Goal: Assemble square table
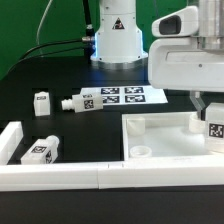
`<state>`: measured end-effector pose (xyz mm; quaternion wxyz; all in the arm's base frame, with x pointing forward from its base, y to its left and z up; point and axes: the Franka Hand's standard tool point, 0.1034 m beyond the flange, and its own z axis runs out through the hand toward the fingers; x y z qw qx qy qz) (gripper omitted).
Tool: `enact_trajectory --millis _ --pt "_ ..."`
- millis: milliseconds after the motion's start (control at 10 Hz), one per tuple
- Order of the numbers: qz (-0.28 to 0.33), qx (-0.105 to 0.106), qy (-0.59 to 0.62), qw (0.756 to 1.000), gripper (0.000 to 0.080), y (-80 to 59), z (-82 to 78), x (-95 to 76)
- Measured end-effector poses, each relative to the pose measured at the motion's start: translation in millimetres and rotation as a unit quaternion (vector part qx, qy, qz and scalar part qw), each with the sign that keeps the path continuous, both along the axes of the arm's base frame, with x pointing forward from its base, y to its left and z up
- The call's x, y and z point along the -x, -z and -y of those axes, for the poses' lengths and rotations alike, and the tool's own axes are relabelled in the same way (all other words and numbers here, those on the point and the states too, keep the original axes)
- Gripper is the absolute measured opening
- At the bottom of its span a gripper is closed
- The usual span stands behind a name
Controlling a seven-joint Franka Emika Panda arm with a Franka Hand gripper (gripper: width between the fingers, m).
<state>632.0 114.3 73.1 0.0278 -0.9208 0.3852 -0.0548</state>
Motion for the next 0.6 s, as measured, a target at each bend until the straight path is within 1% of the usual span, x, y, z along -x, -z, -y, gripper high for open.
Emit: enact_trajectory --millis 100,200,300,500,600 --pt "-0.007 -0.011 0.104 0.994 0.0282 -3.2 -0.4 -1.0" --pt "-0.008 -0.032 0.202 0.979 0.0284 -2.3 0.3 -2.4" --pt "-0.011 -0.043 0.270 0.962 0.0284 0.2 1.1 -2.5" --pt "-0.015 -0.048 0.328 0.943 0.0284 0.3 1.2 -3.1" --pt "-0.015 -0.047 0.319 0.947 0.0284 0.8 1.3 -3.0"
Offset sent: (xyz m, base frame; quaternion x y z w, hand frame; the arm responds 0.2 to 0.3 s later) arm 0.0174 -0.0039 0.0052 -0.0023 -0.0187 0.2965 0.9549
